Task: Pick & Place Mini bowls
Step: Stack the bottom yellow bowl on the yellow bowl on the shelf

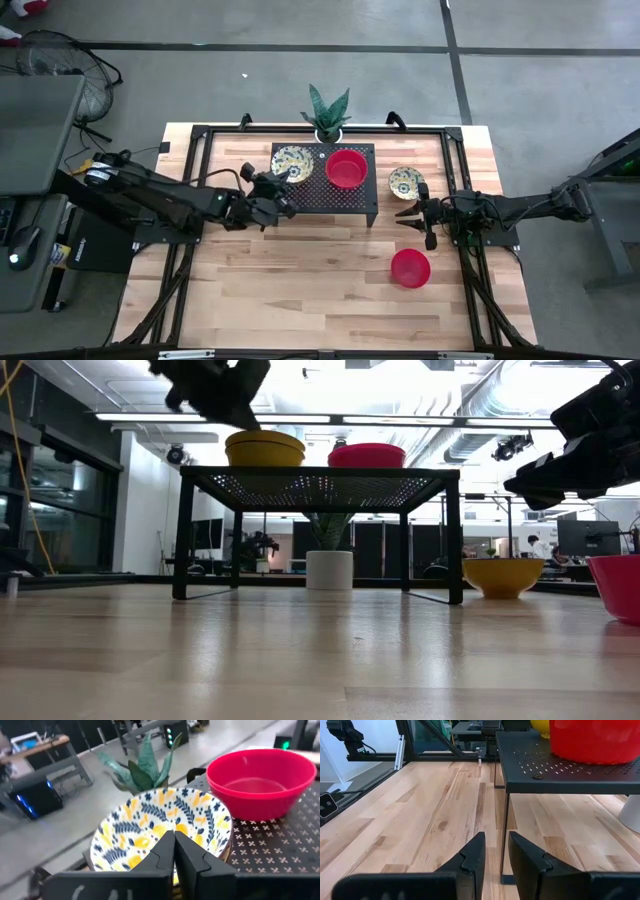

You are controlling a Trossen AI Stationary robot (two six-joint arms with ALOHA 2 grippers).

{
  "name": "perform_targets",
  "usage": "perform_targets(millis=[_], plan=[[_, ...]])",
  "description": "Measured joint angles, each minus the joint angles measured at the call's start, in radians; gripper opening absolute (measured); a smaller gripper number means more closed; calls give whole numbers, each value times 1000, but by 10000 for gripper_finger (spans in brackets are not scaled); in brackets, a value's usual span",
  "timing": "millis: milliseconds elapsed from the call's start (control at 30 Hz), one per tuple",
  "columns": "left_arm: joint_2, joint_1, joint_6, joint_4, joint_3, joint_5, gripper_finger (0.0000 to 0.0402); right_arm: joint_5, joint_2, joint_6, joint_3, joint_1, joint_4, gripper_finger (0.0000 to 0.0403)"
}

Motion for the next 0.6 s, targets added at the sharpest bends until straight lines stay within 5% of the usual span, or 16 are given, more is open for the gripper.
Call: perform_targets(millis=[600], plan=[[-41, -25, 40, 102, -73, -43, 0, 0, 0, 0, 0, 0, 0, 73]])
